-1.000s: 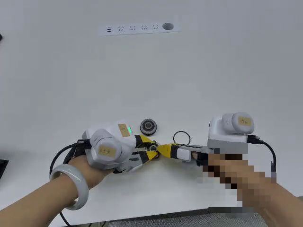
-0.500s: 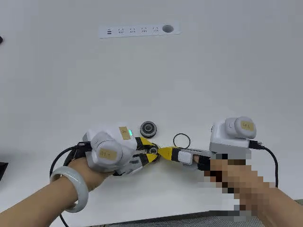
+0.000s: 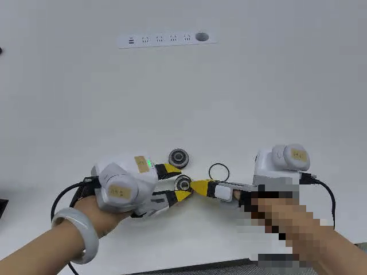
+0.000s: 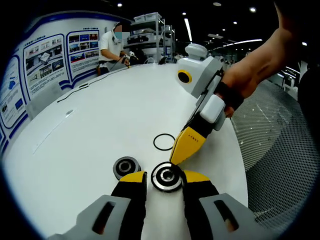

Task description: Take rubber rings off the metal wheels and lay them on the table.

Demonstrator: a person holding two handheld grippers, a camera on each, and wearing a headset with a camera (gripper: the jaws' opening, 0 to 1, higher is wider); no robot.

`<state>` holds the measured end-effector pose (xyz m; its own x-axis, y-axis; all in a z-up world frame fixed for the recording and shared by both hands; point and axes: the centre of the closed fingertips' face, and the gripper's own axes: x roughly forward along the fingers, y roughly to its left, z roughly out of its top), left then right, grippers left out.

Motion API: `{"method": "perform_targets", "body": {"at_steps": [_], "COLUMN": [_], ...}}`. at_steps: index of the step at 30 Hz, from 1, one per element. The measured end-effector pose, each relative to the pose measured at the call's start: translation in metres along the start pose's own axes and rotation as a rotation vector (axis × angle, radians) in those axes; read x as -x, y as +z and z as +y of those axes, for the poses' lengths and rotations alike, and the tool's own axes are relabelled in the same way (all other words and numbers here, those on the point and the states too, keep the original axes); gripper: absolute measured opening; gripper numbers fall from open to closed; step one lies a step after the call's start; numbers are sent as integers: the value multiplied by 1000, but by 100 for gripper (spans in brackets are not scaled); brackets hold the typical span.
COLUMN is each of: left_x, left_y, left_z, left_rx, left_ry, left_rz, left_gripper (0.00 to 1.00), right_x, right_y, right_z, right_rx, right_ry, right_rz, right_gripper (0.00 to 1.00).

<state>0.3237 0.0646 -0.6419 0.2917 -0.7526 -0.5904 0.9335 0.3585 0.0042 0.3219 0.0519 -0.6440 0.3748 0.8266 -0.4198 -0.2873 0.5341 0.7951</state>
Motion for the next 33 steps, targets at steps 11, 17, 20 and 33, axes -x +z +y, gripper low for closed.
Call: {"method": "perform_targets", "body": {"at_steps": [11, 17, 20, 33], "left_x": [15, 19, 20, 31], "left_y": [-12, -18, -19, -24], "left_z": [9, 8, 8, 16], "left_rx": [27, 39, 41, 75], "left_ry": [32, 37, 41, 71], "left_rz": [4, 8, 8, -9], "left_gripper": [37, 41, 42, 52], "right_x": [-1, 1, 2, 14], "right_y": [1, 3, 3, 13], "right_z": [8, 12, 13, 17], "right_rx": [6, 3, 3, -8], "right_ry": [18, 28, 31, 39], "right_rz": [-4, -15, -17, -58], "right_gripper": [2, 2, 2, 2]}}
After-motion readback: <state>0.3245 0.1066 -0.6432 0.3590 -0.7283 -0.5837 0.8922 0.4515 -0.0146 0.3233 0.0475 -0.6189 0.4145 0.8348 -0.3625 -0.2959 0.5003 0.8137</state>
